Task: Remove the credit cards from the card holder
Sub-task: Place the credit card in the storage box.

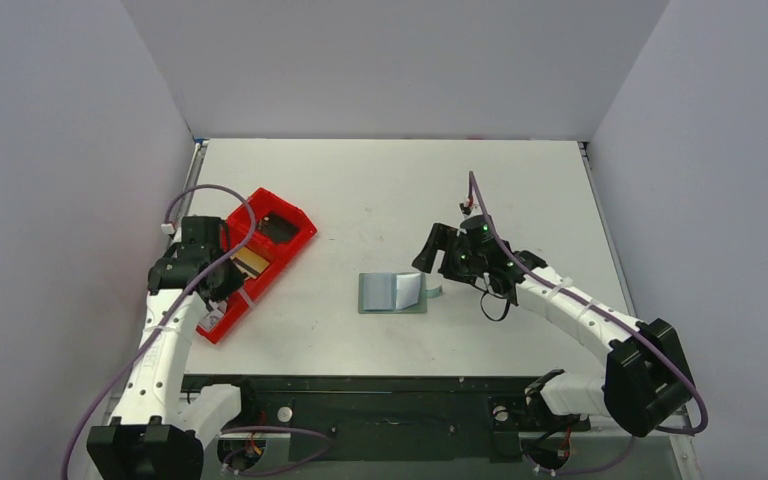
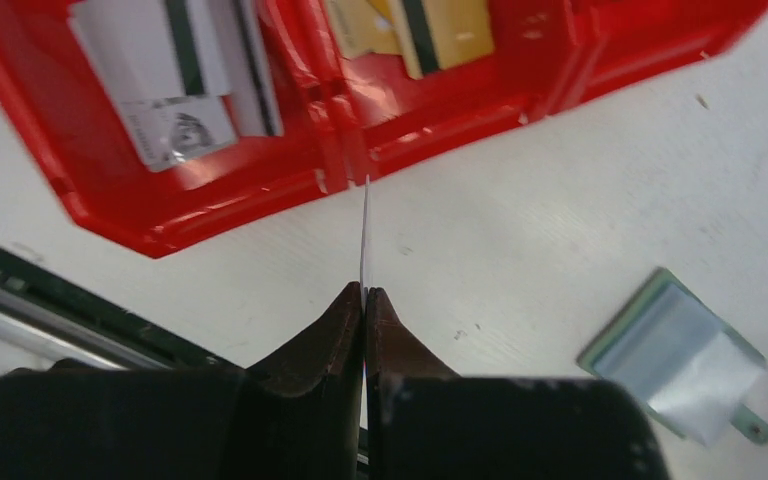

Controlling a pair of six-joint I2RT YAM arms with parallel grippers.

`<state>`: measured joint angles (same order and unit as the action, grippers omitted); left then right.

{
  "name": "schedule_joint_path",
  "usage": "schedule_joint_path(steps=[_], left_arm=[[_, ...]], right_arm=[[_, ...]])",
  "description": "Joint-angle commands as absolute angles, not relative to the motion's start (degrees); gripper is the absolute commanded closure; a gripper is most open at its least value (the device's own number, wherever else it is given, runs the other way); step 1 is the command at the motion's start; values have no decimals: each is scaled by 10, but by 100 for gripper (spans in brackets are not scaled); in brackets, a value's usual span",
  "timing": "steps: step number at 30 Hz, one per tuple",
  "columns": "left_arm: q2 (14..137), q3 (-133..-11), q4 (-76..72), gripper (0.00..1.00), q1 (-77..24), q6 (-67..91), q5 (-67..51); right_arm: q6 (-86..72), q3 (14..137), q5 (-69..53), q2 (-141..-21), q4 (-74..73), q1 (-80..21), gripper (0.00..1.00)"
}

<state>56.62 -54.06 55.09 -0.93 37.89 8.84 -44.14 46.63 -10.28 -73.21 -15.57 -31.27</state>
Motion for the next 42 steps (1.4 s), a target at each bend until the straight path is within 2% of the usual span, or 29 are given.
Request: schedule_joint_path(steps=[1, 12, 29, 31, 33, 34, 36, 42], left_arm=[[588, -579, 601, 100, 43, 360, 212], [695, -568, 527, 100, 122, 338, 278], [784, -608, 477, 100, 140, 335, 303], [788, -608, 477, 97, 143, 334, 304], [786, -604, 472, 83, 144, 333, 302], [784, -600, 467, 73, 144, 332, 299], [778, -597, 461, 66, 145, 332, 293], [747, -592, 449, 60, 141, 326, 257]], right_arm=[[-415, 490, -100, -740, -151, -313, 22], [-392, 489, -118, -743, -162, -301, 22], [-372, 513, -127, -747, -200, -301, 22], [-371, 522, -127, -748, -206, -301, 22], [-370, 527, -126, -749, -214, -301, 22], [-369, 529, -126, -750, -217, -301, 22], [-365, 536, -121, -750, -224, -301, 22], [-362, 551, -94, -753, -244, -305, 22]])
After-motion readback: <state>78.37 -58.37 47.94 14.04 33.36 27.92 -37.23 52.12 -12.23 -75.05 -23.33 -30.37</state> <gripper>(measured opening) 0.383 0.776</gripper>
